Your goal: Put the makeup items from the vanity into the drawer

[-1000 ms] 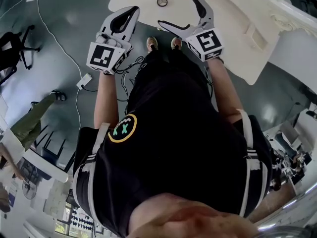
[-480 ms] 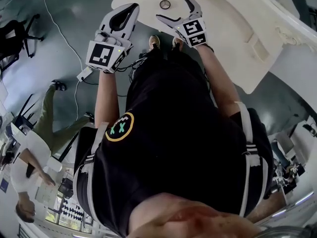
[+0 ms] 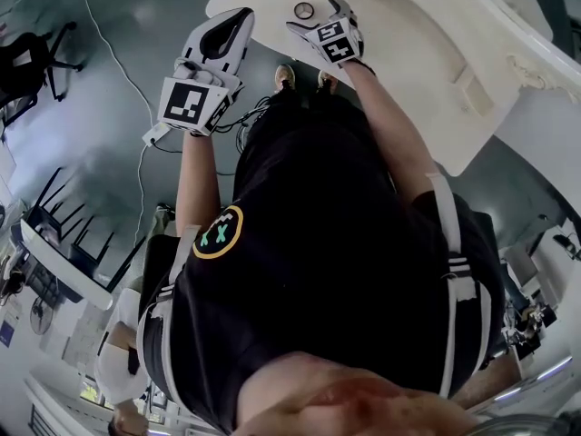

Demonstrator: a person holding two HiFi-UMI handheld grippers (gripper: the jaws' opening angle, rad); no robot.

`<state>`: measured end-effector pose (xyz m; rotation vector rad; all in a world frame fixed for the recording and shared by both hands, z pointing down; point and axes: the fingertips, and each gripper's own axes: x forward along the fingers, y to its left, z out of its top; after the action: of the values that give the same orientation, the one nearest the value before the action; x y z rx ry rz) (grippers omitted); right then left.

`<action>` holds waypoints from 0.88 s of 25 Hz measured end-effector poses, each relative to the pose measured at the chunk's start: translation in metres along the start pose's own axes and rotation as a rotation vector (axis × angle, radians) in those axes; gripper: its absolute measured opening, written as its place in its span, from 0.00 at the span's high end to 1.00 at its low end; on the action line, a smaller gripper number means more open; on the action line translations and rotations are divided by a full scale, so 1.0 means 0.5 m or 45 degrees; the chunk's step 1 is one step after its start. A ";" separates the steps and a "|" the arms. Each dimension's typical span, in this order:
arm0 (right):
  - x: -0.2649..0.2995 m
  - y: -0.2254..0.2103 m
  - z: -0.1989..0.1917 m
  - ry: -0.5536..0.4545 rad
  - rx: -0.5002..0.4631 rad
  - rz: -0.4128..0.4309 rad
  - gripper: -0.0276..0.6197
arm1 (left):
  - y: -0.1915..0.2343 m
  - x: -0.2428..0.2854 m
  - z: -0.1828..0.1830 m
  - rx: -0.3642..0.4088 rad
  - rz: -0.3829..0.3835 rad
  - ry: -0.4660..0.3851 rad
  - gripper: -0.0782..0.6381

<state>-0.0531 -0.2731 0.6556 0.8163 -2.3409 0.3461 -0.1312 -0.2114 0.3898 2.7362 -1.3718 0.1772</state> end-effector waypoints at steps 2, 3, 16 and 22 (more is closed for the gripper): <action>0.012 -0.007 -0.018 0.030 0.004 0.000 0.11 | -0.003 0.006 -0.006 0.007 -0.009 0.009 0.87; 0.016 -0.011 -0.027 0.045 0.001 0.000 0.11 | -0.004 0.009 -0.007 0.008 -0.007 0.009 0.87; 0.024 0.010 -0.035 0.112 -0.137 0.068 0.33 | 0.000 0.012 -0.006 -0.005 0.025 0.006 0.87; 0.024 0.051 -0.028 0.122 -0.261 0.176 0.59 | 0.001 0.007 -0.002 -0.006 0.023 -0.001 0.87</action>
<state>-0.0701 -0.2530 0.6732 0.5300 -2.3020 0.1942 -0.1296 -0.2144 0.3914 2.7214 -1.3956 0.1740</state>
